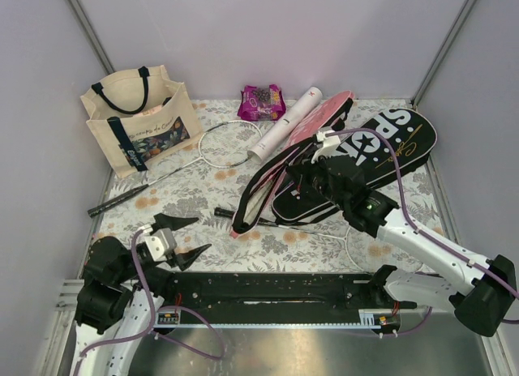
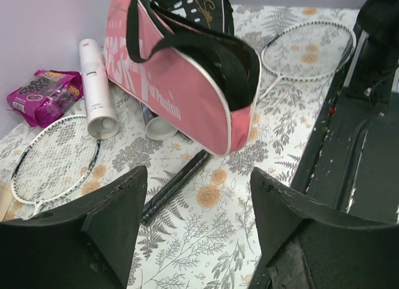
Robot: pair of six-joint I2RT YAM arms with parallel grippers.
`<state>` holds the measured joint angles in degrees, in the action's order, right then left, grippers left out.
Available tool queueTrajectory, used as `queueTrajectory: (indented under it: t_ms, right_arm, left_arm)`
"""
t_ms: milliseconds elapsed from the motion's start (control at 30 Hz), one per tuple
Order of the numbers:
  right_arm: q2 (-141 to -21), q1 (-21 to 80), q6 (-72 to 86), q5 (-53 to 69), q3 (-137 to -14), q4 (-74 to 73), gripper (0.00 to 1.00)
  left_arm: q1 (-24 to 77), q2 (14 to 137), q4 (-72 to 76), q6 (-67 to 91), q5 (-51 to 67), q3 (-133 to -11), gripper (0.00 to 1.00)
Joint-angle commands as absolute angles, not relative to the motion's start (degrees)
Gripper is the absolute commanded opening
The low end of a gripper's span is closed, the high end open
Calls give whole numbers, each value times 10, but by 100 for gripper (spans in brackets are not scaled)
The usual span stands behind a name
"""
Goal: Pack up the badminton gear
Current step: Zip the racket bag at the center of the board.
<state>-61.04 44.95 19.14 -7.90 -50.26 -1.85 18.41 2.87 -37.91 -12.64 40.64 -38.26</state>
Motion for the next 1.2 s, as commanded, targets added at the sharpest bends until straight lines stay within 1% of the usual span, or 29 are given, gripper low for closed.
queueTrajectory:
  t_ms: [0, 133, 200, 300, 367, 400, 500, 600, 700, 800, 867, 1067, 1167]
  right_arm:
    - [-612, 431, 220, -69, -555, 18, 0]
    - [-623, 425, 235, -66, -569, 15, 0]
    - [-630, 421, 243, -61, -576, 16, 0]
    - [-637, 418, 251, -57, -579, 24, 0]
    - [-642, 418, 257, -58, -580, 29, 0]
    - [-643, 417, 258, -58, -579, 31, 0]
    - [-648, 415, 264, -58, -578, 40, 0]
    - [-655, 412, 266, -61, -582, 43, 0]
    - [-665, 408, 274, -63, -591, 47, 0]
    - [-676, 405, 282, -63, -600, 52, 0]
    - [-679, 404, 286, -60, -606, 52, 0]
    - [-677, 403, 295, -53, -611, 53, 0]
    - [-677, 403, 301, -52, -612, 55, 0]
  left_arm:
    - [185, 47, -346, -203, 450, -350, 71]
    - [185, 68, -274, -170, 473, -338, 71]
    - [185, 77, -252, -145, 477, -334, 75]
    - [185, 71, -223, -127, 451, -316, 80]
    - [185, 71, -173, -97, 446, -297, 83]
    - [185, 81, -149, -76, 448, -287, 99]
    - [196, 113, -96, -50, 434, -271, 99]
    - [252, 153, -72, -66, 403, -261, 99]
    - [361, 179, -73, -83, 302, -263, 99]
    - [466, 186, -77, -107, 174, -258, 99]
    - [505, 192, -76, -115, 116, -253, 99]
    - [563, 224, -70, -138, -36, -246, 99]
    - [575, 244, -56, -137, -43, -250, 99]
